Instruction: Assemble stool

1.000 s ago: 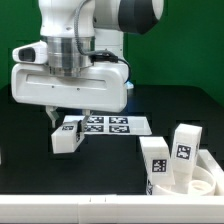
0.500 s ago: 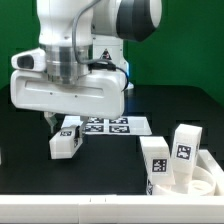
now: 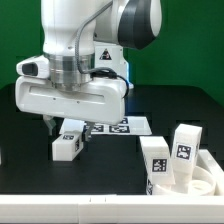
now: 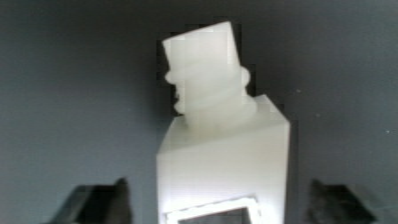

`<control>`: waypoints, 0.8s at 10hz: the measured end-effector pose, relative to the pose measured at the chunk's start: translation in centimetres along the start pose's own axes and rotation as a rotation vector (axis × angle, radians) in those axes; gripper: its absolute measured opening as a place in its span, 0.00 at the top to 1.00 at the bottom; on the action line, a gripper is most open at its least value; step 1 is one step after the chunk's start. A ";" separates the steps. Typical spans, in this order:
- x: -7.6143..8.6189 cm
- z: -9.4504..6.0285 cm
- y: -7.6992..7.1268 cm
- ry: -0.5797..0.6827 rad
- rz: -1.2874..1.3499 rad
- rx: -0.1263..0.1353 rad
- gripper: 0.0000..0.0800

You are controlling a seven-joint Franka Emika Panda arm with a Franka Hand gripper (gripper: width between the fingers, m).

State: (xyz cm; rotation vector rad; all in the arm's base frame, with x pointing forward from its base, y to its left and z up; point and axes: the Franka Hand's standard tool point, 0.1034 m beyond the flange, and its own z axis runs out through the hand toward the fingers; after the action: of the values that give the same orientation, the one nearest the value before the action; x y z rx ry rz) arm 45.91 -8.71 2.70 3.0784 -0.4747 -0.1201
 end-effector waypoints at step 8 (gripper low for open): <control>5.2 -2.0 0.4 -0.537 0.088 0.058 0.19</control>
Offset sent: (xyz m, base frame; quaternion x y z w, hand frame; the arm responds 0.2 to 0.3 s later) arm 0.0584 -0.0260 0.0266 0.0231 -0.2561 0.0020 0.9664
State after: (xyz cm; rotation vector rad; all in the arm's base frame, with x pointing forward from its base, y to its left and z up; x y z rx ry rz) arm 50.89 -10.67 4.38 3.0433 -0.6313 -0.9577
